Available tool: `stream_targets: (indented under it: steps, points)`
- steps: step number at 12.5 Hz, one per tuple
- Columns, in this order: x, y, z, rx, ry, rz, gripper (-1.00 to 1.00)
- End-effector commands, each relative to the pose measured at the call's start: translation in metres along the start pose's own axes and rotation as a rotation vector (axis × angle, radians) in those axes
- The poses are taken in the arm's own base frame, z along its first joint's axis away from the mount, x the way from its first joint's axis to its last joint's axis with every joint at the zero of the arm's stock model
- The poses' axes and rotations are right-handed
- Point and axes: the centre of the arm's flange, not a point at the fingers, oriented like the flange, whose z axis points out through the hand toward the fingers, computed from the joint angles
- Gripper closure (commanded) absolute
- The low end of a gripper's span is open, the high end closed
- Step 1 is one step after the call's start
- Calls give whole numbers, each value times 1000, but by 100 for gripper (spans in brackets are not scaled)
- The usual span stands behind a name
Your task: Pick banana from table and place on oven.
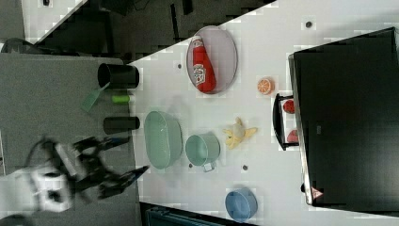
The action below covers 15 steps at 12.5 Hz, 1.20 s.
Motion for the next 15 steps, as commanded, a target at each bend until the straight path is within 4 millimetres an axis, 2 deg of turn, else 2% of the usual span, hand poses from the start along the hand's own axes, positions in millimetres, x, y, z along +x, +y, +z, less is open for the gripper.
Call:
stream_targets:
  steps: [1,5,9,12,14,15]
  points:
    - [9,-6,114,-113,-84,46,-100]
    - [12,-6,223,-119,-78,51,-100]
    - [8,4,318,-163,-101,53,-100]
    - [2,12,375,-180,-107,51,-100]
    - [0,15,399,-168,-95,51,-100]
    - [-1,17,407,-166,-93,52,-92]
